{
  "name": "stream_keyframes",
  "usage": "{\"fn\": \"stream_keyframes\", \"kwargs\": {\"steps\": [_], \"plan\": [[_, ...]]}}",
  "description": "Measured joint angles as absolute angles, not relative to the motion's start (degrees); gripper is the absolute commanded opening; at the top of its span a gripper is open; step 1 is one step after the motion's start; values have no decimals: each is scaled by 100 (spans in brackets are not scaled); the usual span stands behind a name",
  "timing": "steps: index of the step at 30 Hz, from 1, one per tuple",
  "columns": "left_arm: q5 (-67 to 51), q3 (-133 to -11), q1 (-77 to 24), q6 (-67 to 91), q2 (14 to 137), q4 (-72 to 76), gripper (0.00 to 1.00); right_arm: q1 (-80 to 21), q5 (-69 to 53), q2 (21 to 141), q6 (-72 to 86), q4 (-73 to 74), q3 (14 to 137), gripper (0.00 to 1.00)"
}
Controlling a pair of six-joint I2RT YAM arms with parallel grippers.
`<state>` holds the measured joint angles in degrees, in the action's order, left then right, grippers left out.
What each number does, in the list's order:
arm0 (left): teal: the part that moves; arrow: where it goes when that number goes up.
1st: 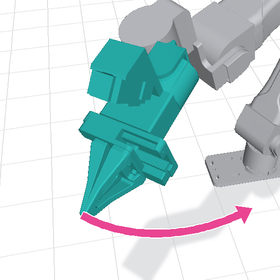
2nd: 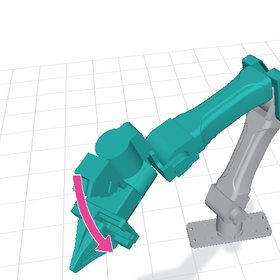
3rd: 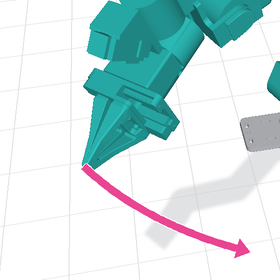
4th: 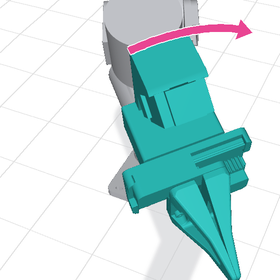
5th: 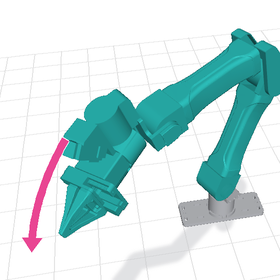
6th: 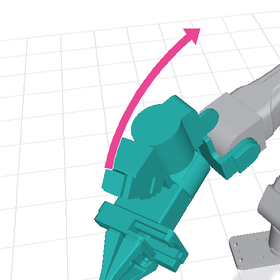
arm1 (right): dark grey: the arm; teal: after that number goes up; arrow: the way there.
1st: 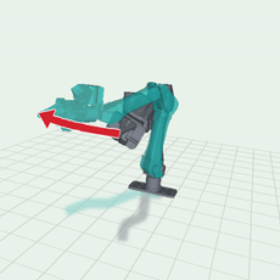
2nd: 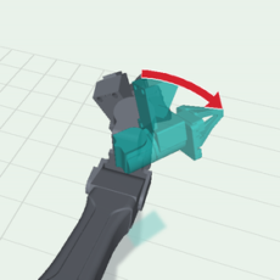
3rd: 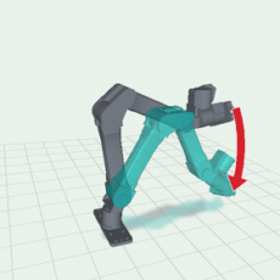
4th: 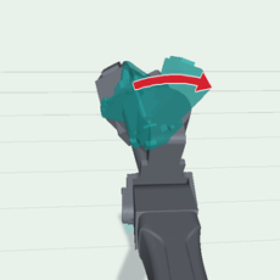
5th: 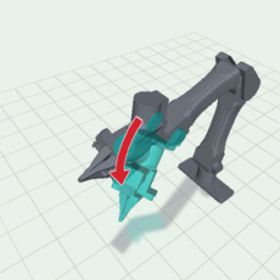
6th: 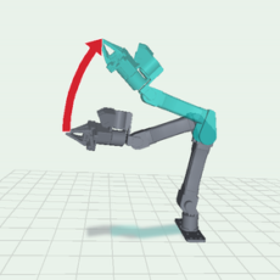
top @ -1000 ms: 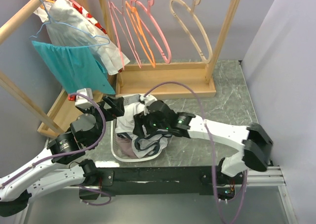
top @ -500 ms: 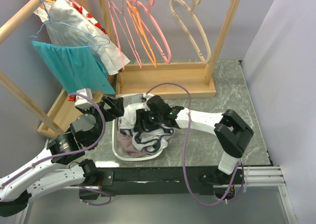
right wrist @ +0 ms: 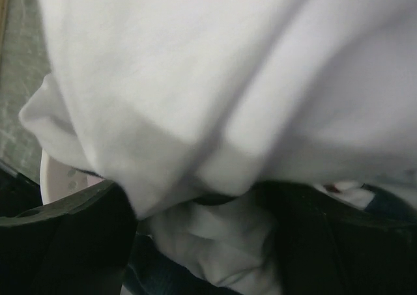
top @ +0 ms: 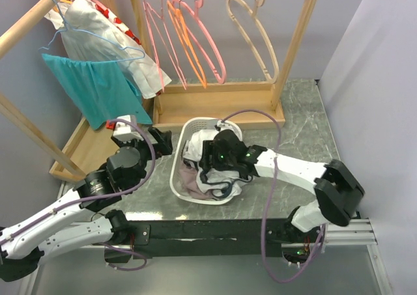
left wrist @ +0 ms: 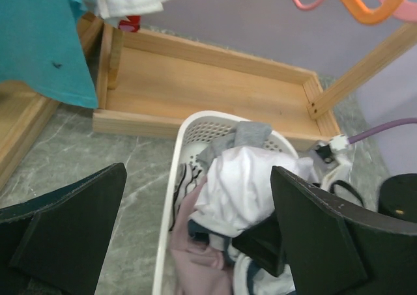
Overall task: Remove the tank top from the hanger
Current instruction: Reset both arms
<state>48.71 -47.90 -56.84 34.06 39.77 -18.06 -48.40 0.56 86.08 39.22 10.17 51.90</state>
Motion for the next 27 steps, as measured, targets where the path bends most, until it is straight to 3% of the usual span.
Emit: {"fn": "stream_keyframes", "kwargs": {"steps": [9,19,27], "plan": [[3994,-4827,-5682,3011,4488,-1481,99,-4965,591,6281,3063,1649,4917,98],[2528,-5675,-5677,2552,5725,-1540,99,-4818,2261,4685,2847,2370,5260,100],[2379,-5918,-5673,2342,5701,-1463,99,-4101,2923,3850,3232,3194,4600,100]]}}
